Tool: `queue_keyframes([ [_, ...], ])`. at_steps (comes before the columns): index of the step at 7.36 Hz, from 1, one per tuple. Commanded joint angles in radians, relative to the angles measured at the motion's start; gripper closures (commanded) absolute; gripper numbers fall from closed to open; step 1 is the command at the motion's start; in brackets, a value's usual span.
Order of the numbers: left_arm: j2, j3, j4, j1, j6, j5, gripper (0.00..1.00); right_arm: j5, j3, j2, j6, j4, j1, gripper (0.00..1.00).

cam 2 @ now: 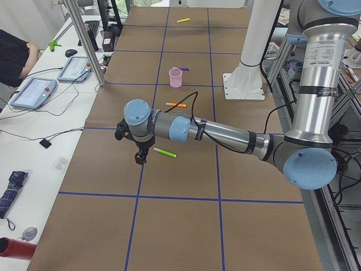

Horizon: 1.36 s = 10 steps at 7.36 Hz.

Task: Collect pens into pen holder

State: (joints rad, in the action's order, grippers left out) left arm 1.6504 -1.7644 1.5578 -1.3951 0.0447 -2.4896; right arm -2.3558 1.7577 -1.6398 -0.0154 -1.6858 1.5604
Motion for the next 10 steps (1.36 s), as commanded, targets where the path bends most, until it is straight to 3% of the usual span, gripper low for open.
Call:
queue_keyframes([
  [1,0.020,0.002,0.008,0.105,-0.031,0.003,0.00,0.000,0.002,0.000,0.000,0.000,-0.005,0.00],
  [5,0.029,0.042,0.069,0.165,-0.184,0.003,0.00,0.000,0.000,0.000,0.000,0.000,-0.008,0.00],
  [8,0.023,0.065,0.260,0.264,-0.316,0.173,0.00,0.000,-0.001,0.000,0.002,0.000,-0.008,0.00],
  [10,0.029,0.115,0.341,0.286,-0.325,0.173,0.01,0.000,-0.001,0.000,0.002,0.000,-0.008,0.00],
])
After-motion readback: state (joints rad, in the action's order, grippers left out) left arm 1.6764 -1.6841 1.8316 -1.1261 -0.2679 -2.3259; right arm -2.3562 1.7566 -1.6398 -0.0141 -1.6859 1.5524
